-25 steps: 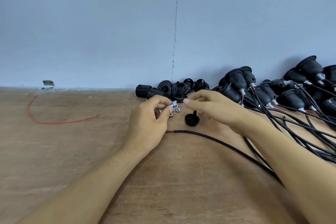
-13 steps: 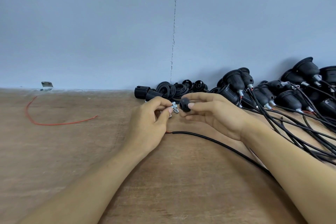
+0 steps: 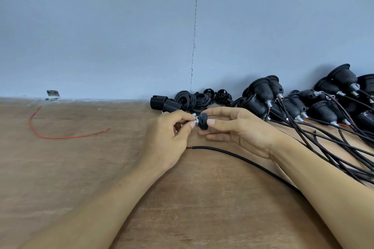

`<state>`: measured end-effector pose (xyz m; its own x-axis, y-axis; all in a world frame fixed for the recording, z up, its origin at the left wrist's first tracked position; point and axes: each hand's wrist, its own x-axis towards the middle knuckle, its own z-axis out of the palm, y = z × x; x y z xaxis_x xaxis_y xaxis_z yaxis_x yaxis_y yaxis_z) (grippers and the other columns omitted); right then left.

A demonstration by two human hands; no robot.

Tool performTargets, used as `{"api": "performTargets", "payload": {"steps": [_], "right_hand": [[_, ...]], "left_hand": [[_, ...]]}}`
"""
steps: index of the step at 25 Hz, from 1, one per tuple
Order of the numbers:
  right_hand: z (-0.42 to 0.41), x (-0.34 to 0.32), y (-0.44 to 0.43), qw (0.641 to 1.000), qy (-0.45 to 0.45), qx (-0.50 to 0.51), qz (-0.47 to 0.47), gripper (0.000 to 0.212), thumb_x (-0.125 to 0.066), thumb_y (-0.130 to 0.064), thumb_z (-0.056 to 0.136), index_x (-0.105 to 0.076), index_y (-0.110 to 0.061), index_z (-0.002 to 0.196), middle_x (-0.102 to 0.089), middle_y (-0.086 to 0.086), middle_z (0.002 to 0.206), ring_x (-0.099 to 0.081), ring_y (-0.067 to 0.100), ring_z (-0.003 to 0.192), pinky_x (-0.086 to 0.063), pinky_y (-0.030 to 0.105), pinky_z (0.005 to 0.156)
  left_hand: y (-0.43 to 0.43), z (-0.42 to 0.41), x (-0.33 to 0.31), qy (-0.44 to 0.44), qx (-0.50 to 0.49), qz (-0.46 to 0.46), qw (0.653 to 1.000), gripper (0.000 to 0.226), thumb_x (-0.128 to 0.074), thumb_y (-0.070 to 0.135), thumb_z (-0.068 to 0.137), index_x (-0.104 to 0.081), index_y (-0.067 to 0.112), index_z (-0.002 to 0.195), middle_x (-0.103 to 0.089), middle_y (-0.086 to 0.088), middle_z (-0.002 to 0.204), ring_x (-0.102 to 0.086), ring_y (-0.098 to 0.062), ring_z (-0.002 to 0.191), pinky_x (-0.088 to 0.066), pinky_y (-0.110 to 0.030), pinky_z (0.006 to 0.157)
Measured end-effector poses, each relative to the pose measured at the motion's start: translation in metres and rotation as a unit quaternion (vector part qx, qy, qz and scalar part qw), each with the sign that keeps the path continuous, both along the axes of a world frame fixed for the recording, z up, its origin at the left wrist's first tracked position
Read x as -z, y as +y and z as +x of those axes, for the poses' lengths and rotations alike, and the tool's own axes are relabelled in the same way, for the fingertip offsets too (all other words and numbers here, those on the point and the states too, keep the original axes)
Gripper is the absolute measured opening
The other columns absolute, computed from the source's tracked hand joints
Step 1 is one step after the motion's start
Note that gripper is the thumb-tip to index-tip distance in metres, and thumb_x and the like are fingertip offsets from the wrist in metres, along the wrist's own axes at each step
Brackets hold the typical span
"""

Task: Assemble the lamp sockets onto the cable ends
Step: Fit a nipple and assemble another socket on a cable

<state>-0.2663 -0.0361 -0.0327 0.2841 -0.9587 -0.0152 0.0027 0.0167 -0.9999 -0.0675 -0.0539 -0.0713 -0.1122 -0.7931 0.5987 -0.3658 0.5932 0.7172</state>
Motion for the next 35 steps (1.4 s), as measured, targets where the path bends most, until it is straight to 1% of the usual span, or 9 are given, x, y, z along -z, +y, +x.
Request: {"api": "performTargets", "payload": {"steps": [5, 9, 12, 15, 18, 23, 31, 33, 35], "right_hand": [[0.008, -0.001, 0.001, 0.997, 0.069, 0.039, 0.001, 0.046, -0.062, -0.047, 0.091, -0.062, -0.003, 0.103, -0.072, 0.014, 0.081, -0.066, 0.020, 0.060, -0.054, 0.026, 0.055], [0.011, -0.003, 0.001, 0.992, 0.111, 0.051, 0.037, 0.069, -0.043, -0.067, 0.093, -0.069, -0.004, 0.088, -0.065, 0.013, 0.063, -0.053, 0.018, 0.042, -0.040, 0.023, 0.039], [0.009, -0.005, 0.002, 0.993, 0.099, 0.040, 0.043, 0.069, -0.040, -0.069, 0.093, -0.073, -0.009, 0.080, -0.061, 0.011, 0.059, -0.048, 0.017, 0.039, -0.035, 0.021, 0.038], [0.011, -0.004, 0.003, 0.994, 0.096, 0.013, 0.047, 0.054, -0.045, -0.052, 0.099, -0.070, -0.008, 0.080, -0.060, 0.008, 0.058, -0.046, 0.014, 0.040, -0.032, 0.020, 0.037], [0.015, 0.000, 0.003, 0.996, 0.077, 0.020, 0.045, 0.039, -0.042, -0.034, 0.104, -0.065, -0.007, 0.089, -0.060, 0.007, 0.065, -0.044, 0.013, 0.044, -0.032, 0.020, 0.038], [0.023, 0.002, -0.001, 0.996, -0.036, 0.080, -0.011, 0.011, -0.051, -0.010, 0.103, -0.060, -0.005, 0.106, -0.061, 0.006, 0.078, -0.052, 0.014, 0.054, -0.042, 0.022, 0.046], [0.025, 0.001, 0.004, 0.996, -0.006, 0.086, -0.036, 0.020, -0.056, -0.024, 0.101, -0.060, -0.011, 0.087, -0.064, 0.012, 0.068, -0.058, 0.020, 0.046, -0.045, 0.025, 0.044], [0.026, 0.003, 0.003, 0.996, -0.001, 0.080, -0.038, 0.024, -0.055, -0.029, 0.101, -0.061, -0.008, 0.090, -0.066, 0.013, 0.071, -0.060, 0.022, 0.047, -0.047, 0.026, 0.045], [0.026, 0.003, 0.003, 0.997, 0.002, 0.065, -0.033, 0.026, -0.055, -0.029, 0.101, -0.063, -0.004, 0.099, -0.068, 0.015, 0.074, -0.062, 0.023, 0.050, -0.048, 0.027, 0.046]], "left_hand": [[0.002, 0.000, -0.001, 0.005, 0.009, 0.004, 1.000, 0.016, -0.078, 0.010, 0.087, -0.078, 0.025, 0.091, -0.073, 0.009, 0.080, -0.063, -0.003, 0.070, -0.044, -0.011, 0.063], [0.005, -0.003, -0.001, -0.001, -0.005, -0.025, 1.000, 0.013, -0.078, 0.012, 0.088, -0.077, 0.024, 0.091, -0.072, 0.007, 0.079, -0.057, -0.001, 0.065, -0.038, -0.008, 0.062], [0.003, -0.001, -0.002, 0.020, -0.012, -0.024, 0.999, 0.013, -0.078, 0.011, 0.088, -0.077, 0.024, 0.091, -0.072, 0.004, 0.080, -0.058, -0.002, 0.065, -0.039, -0.009, 0.061], [0.005, -0.003, -0.001, 0.028, -0.010, -0.029, 0.999, 0.012, -0.078, 0.012, 0.088, -0.078, 0.024, 0.093, -0.073, 0.006, 0.082, -0.062, -0.009, 0.067, -0.047, -0.018, 0.061], [0.008, -0.006, 0.000, 0.041, -0.007, -0.045, 0.998, 0.013, -0.078, 0.011, 0.088, -0.078, 0.023, 0.094, -0.075, 0.008, 0.084, -0.068, -0.015, 0.075, -0.052, -0.026, 0.068], [0.010, -0.008, -0.002, 0.062, -0.003, -0.048, 0.997, 0.016, -0.077, 0.009, 0.088, -0.077, 0.023, 0.093, -0.076, 0.014, 0.085, -0.070, -0.006, 0.079, -0.053, -0.022, 0.068], [0.009, -0.008, -0.002, 0.080, -0.002, -0.021, 0.997, 0.013, -0.077, 0.011, 0.090, -0.077, 0.023, 0.095, -0.075, 0.020, 0.090, -0.071, 0.003, 0.080, -0.058, -0.024, 0.066], [0.010, -0.007, -0.003, 0.078, -0.011, -0.031, 0.996, 0.014, -0.076, 0.011, 0.090, -0.077, 0.024, 0.094, -0.075, 0.020, 0.089, -0.069, 0.006, 0.076, -0.053, -0.015, 0.063], [0.009, -0.006, -0.003, 0.080, -0.016, -0.031, 0.996, 0.013, -0.076, 0.010, 0.090, -0.077, 0.023, 0.093, -0.075, 0.014, 0.085, -0.069, 0.002, 0.076, -0.057, -0.023, 0.065]]}}
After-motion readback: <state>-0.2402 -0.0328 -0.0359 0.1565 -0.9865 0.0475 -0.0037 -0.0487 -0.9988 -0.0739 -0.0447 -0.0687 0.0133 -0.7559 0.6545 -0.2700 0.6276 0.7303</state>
